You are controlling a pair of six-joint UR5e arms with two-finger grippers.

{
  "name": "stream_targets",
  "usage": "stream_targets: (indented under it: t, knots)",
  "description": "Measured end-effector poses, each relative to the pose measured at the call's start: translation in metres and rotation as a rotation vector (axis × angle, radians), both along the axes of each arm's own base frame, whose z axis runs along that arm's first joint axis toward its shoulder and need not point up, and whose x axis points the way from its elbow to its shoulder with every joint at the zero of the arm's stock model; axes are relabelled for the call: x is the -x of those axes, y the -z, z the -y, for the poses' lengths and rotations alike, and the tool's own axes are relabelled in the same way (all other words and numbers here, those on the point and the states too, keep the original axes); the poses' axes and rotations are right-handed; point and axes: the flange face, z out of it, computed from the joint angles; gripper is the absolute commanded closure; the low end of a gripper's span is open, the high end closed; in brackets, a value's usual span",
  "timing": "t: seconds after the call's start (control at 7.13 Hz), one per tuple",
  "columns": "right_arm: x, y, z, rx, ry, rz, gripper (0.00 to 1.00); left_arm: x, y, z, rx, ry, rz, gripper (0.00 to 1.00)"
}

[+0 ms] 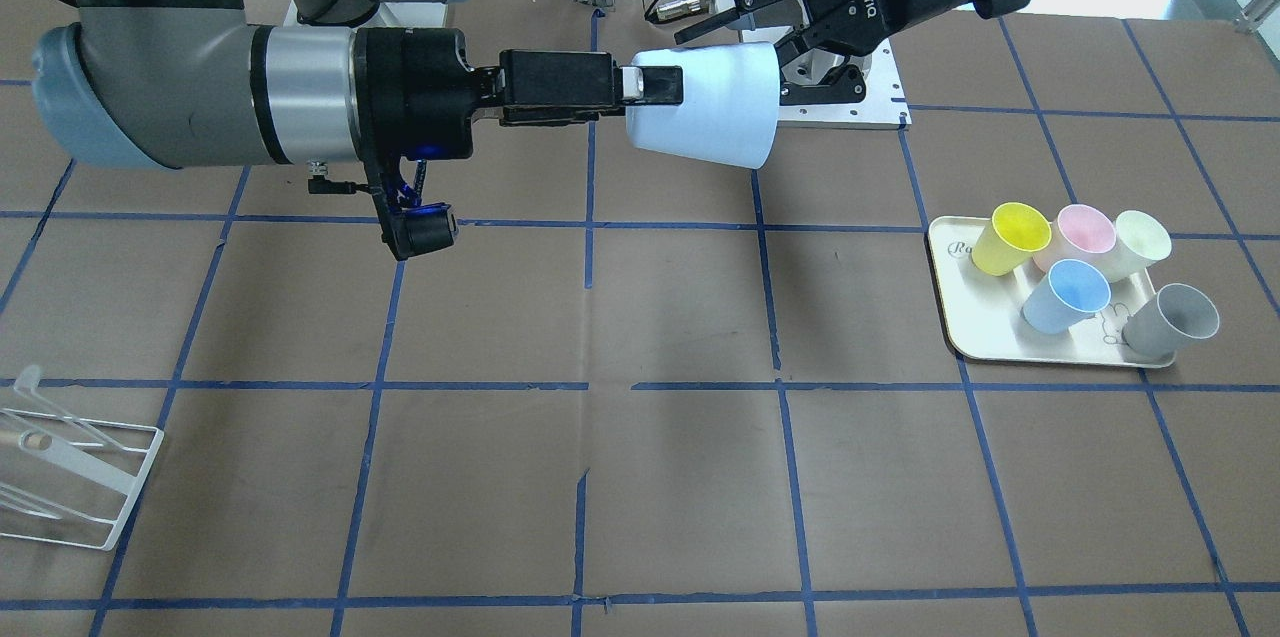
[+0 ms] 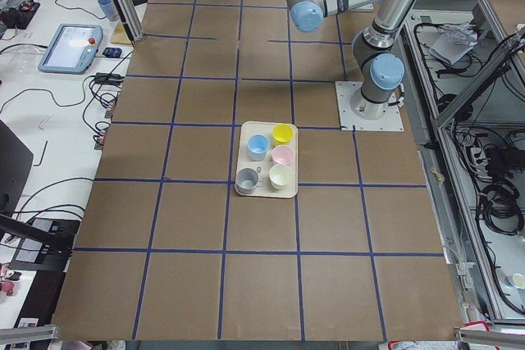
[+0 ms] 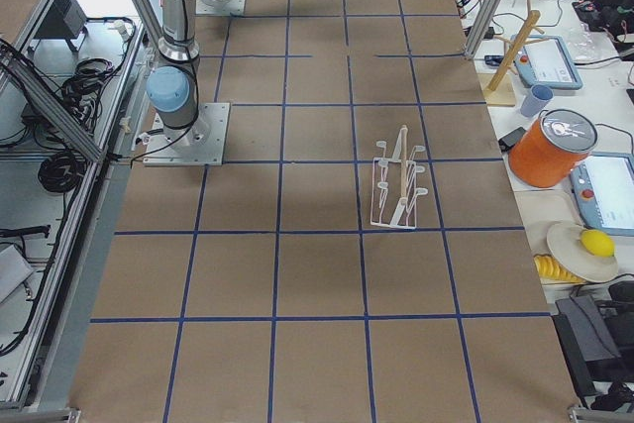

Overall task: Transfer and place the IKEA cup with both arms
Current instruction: 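Open the right gripper and withdraw it while the left gripper holds the cup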

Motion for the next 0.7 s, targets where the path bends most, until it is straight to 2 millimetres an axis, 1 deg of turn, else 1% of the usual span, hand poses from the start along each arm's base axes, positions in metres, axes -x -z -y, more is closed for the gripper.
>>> stream_targets:
  t: [0.28,0.42,0.56,0.7]
  knots:
    - [0.001,-0.004,-0.004,0.0,-0.004,-0.005,0.0,0.0,-0.001,-0.001,0.003,0.001,-0.001,0.7]
    - [0.002,-0.005,-0.005,0.001,-0.004,-0.006,0.0,0.0,-0.002,-0.002,0.004,0.001,-0.001,0.82]
    - [0.005,-0.005,-0.005,0.001,-0.006,-0.013,0.0,0.0,-0.002,-0.002,0.004,0.001,-0.001,1.0]
    - [0.014,-0.004,-0.003,0.003,-0.022,-0.04,0.0,0.0,-0.003,-0.003,0.004,-0.001,0.0,1.0]
